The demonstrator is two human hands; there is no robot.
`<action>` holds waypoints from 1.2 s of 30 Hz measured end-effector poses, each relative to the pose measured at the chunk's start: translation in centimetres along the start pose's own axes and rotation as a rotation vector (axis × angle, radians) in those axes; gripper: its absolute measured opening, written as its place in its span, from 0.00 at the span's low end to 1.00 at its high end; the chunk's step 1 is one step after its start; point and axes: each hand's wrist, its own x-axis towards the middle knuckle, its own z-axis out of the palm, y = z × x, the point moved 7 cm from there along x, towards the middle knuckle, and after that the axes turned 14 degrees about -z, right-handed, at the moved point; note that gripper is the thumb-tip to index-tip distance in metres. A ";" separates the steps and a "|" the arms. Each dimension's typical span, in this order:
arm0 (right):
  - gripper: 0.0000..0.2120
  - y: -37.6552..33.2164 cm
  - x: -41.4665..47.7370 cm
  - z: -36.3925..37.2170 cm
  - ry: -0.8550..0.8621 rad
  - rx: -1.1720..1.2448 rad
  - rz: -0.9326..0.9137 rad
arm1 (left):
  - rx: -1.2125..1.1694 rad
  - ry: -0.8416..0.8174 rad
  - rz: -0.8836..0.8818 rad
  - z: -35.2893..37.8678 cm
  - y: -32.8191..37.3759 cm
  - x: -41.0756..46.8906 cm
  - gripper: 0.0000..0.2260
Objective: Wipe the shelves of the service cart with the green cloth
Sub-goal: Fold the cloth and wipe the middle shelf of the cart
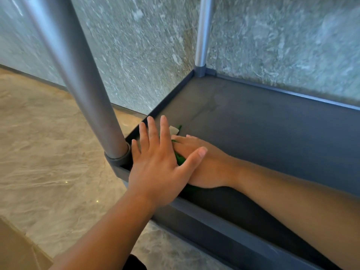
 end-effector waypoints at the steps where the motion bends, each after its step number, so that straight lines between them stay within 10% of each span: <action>1: 0.20 0.5 0.2 -0.2 -0.007 -0.017 0.006 | 0.015 -0.004 -0.007 0.1 0.0 0.1 0.49; 19: 0.33 23.6 -2.3 -10.7 0.286 -0.187 0.856 | 0.260 -0.012 -0.045 1.1 0.5 0.7 0.50; 36: 0.30 4.4 -8.4 -4.4 0.096 -0.109 0.424 | 0.443 -0.102 -0.022 3.1 3.6 2.4 0.51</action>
